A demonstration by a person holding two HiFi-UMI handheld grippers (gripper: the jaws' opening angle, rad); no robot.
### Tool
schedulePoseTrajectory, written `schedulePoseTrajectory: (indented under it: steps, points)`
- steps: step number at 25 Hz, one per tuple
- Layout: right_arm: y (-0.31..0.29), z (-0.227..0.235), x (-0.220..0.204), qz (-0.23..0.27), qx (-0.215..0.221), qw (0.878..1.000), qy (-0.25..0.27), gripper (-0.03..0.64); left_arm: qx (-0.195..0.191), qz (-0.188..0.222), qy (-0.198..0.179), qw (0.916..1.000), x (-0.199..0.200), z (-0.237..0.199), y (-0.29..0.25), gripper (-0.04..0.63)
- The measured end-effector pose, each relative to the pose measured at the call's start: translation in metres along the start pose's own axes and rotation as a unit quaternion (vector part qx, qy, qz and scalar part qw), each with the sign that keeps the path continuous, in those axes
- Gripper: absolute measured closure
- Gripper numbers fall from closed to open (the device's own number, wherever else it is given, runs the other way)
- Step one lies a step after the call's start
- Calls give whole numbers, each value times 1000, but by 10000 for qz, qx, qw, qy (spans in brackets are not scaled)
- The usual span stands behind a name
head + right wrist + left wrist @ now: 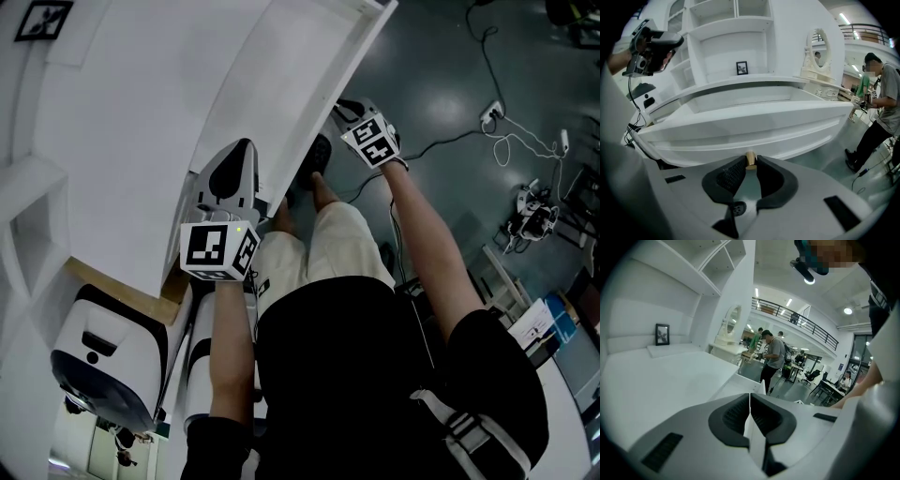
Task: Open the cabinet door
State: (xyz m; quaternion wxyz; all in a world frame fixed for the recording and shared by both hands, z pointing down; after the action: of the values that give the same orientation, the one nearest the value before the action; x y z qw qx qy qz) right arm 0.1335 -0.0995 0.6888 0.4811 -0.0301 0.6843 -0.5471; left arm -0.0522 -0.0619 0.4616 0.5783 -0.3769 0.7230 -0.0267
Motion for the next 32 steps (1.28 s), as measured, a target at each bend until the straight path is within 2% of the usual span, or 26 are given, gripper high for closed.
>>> schedulePoseTrajectory:
  steps: [19, 28, 32]
  points:
    - [17, 1, -12, -149, -136, 9997, -148, 514, -268, -12, -173, 9995, 10, 6, 5, 571]
    - [74, -6, 16, 159, -725, 9964, -416, 526, -490, 232, -321, 9980, 37, 8, 33, 571]
    - [103, -12, 44, 449, -1043, 9919, -577, 538, -567, 365, -356, 9971, 49, 8, 49, 571]
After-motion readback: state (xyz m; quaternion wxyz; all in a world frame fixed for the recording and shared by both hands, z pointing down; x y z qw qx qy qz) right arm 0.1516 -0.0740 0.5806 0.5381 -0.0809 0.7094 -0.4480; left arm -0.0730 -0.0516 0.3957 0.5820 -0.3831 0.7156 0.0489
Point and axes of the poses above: the fingertips, and each gripper's own axes: y backward along the fingers, z to its right, x out of its top, the point moved 2 cm from there along y, backward along the fingers
